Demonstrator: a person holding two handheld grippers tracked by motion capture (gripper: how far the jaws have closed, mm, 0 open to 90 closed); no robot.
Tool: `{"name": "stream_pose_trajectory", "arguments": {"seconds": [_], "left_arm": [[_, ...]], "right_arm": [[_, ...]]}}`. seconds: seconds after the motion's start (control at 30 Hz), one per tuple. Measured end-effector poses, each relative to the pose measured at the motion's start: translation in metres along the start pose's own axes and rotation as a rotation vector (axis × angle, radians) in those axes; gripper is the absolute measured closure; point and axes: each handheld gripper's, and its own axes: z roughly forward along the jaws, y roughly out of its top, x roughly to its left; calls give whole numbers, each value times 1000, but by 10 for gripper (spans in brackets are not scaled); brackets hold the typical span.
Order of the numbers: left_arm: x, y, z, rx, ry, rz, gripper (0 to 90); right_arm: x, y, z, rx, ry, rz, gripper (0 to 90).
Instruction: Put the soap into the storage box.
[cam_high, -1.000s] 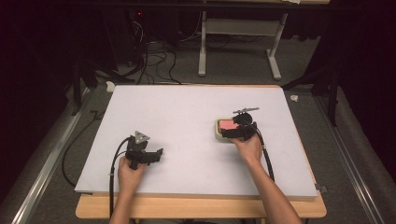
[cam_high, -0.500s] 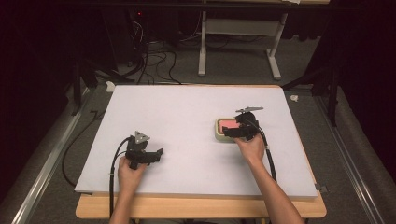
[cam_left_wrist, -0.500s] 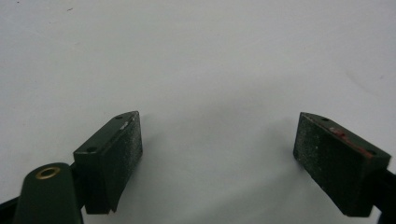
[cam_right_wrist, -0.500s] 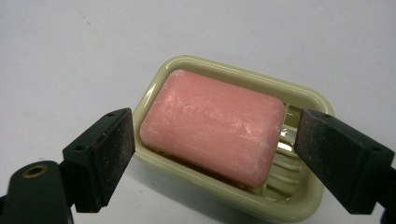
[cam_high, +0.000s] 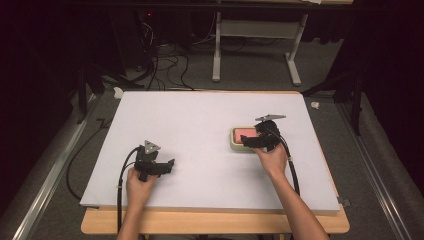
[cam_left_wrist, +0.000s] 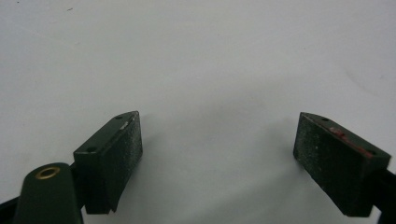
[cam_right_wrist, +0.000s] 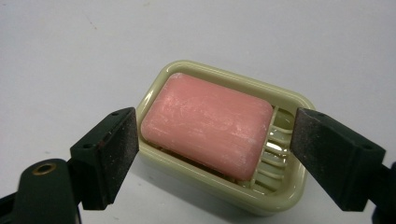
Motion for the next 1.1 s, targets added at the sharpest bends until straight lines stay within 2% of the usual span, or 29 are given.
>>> {"name": "stream_pose_trajectory", "arguments": {"seconds": [0.4, 0.7, 1.1], "left_arm": [[0, 0, 0, 0, 1, 1, 161], [0, 0, 0, 0, 1, 0, 162], [0, 0, 0, 1, 1, 1, 162]], "right_arm": [[-6, -3, -12, -50, 1, 3, 179], [-16, -11, -21, -73, 4, 28, 185], [-28, -20, -34, -107, 3, 34, 189]]}}
